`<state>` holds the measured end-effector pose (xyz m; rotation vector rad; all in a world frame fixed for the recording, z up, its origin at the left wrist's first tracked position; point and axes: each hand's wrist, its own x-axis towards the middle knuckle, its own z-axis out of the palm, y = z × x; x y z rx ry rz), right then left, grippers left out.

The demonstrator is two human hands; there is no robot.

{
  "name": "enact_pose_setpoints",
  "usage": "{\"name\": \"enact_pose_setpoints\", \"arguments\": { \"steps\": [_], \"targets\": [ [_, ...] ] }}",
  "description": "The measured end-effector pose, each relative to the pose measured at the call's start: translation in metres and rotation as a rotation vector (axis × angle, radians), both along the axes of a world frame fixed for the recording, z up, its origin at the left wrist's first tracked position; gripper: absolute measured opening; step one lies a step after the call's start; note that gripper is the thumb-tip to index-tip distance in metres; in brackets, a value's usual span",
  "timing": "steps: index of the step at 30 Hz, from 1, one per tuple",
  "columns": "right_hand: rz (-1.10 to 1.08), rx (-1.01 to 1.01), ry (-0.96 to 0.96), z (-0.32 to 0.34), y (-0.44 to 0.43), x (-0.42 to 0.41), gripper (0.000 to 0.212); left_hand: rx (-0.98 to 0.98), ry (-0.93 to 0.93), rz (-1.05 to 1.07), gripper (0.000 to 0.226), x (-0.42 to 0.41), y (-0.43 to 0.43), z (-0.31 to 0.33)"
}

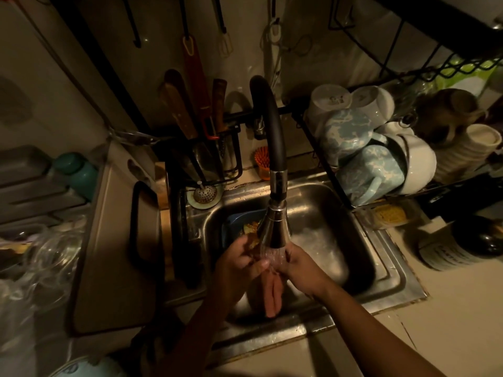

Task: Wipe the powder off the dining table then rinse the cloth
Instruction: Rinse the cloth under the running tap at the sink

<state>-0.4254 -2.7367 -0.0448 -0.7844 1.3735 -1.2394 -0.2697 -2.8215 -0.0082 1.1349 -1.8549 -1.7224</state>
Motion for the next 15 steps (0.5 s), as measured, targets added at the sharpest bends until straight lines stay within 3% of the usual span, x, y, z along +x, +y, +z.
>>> {"name": "enact_pose_setpoints", "arguments": {
  "steps": [3, 5, 7, 13, 15],
  "targets": [
    [0.037, 0.034, 0.045, 0.0, 0.0, 0.002, 0.033, -0.127, -0.097, 0.038, 0.009, -0.003, 0.009, -0.003],
    [0.054, 0.038, 0.016, 0.002, 0.002, 0.003, 0.04, -0.066, -0.073, 0.143, 0.018, -0.001, 0.014, -0.005],
    [0.09, 0.038, -0.009, -0.001, 0.006, 0.001, 0.033, 0.038, 0.04, 0.199, 0.011, -0.001, 0.018, -0.006],
    [0.107, 0.113, -0.047, -0.006, 0.026, 0.002, 0.041, -0.102, 0.117, 0.177, 0.01, 0.005, 0.02, -0.022],
    [0.091, 0.136, -0.109, -0.008, 0.029, 0.004, 0.04, -0.058, 0.18, 0.203, 0.008, 0.006, 0.024, -0.02]
  ]
}}
